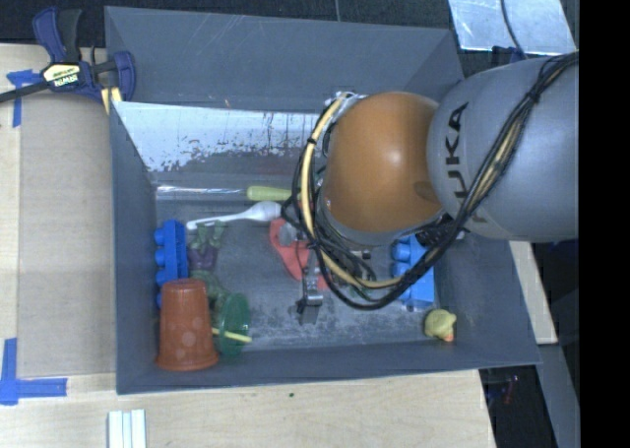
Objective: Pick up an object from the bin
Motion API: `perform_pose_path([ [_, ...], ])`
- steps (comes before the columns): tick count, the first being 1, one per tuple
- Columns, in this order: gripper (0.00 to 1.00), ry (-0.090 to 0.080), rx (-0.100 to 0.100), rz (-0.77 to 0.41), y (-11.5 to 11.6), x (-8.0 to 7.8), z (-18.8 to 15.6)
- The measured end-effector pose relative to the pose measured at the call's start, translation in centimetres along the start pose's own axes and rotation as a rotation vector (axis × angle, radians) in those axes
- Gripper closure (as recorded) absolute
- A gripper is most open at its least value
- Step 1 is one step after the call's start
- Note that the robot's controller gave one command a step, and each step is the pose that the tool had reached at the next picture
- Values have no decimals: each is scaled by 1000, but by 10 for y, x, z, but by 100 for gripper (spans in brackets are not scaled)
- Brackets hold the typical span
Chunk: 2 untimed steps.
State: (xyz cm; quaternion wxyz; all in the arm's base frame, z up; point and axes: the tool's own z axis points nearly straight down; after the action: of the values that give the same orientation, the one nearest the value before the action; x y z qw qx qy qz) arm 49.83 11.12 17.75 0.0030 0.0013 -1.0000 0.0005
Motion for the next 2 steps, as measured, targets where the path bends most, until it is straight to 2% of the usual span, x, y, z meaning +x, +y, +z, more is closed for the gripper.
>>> perform_pose_path([
  [1,0,-8,-2,3,0,-2,-5],
  [2,0,-10,-2,-112,-30,-40,3],
])
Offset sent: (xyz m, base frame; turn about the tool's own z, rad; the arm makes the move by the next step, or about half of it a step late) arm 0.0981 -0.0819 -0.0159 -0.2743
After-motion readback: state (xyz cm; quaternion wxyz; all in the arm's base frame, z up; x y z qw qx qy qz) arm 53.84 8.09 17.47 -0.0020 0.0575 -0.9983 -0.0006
